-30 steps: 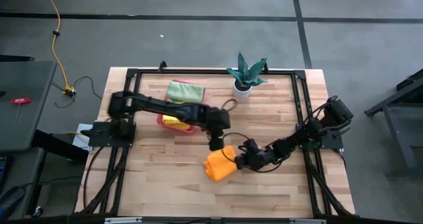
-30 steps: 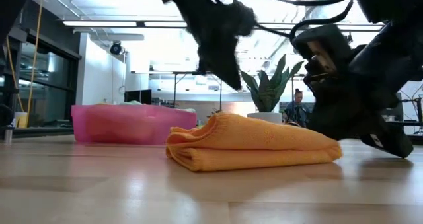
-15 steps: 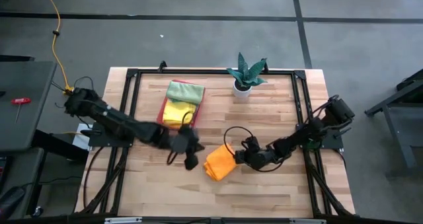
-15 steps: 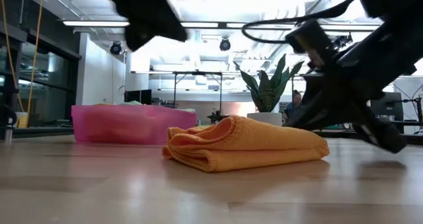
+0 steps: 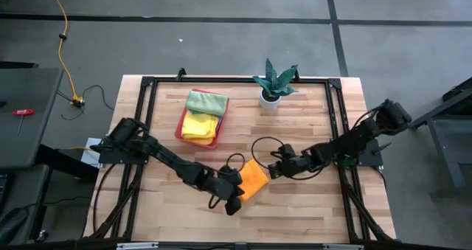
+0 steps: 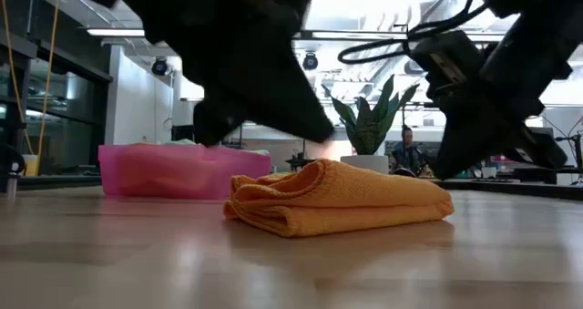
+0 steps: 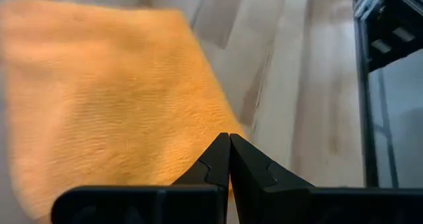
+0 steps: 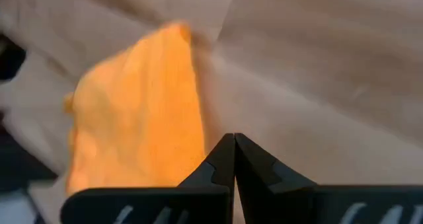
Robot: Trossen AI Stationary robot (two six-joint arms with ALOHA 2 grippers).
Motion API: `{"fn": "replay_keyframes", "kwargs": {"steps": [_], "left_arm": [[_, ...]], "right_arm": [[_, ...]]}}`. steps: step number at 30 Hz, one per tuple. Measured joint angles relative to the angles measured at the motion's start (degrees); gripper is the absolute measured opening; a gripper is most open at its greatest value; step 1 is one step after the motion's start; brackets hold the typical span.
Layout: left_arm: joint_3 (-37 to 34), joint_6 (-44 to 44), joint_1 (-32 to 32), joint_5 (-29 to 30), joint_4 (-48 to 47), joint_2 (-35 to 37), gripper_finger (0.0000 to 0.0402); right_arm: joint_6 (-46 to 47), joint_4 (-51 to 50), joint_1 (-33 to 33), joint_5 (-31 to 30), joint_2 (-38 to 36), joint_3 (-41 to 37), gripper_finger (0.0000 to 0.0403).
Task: Fold microfiber towels
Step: Put the folded orange microfiber towel into the pink bin
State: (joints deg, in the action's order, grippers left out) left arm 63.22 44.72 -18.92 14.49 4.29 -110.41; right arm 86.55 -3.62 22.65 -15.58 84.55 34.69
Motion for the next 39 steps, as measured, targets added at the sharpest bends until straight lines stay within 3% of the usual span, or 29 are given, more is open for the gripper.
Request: {"fn": "replay_keyframes", "kwargs": {"steps": [4,9,15,21,28,33,39], "left_arm": [[2.3,1.1,0.7,-1.2,-1.4,-4.0,0.0],[2.5,-1.6,2.3,-2.4,-9.8,-4.6,0.0],[2.2,-13.6,6.5,-1.6,-20.8,-1.7,0.0],[2.3,-23.0,10.4,-1.9,-25.5,0.2,0.0],[2.1,-31.5,10.0,-4.2,-30.8,2.5,0.0],[2.2,-30.7,9.0,-3.4,-33.6,5.2,0.0],[2.1,-29.9,8.0,0.9,-38.2,13.4,0.0]], "right_arm": [[-1.1,0.3,-1.2,3.3,2.3,0.0,0.0],[-1.2,7.0,-0.9,5.1,8.0,0.8,0.0],[1.9,14.0,1.4,3.5,13.5,2.6,0.0],[3.4,15.1,3.4,2.1,16.1,5.8,0.0],[1.3,14.4,4.4,1.8,14.4,6.2,0.0],[-1.4,13.0,4.5,1.7,10.7,5.1,0.0],[-5.9,5.5,3.9,0.2,2.6,4.6,0.0]]}}
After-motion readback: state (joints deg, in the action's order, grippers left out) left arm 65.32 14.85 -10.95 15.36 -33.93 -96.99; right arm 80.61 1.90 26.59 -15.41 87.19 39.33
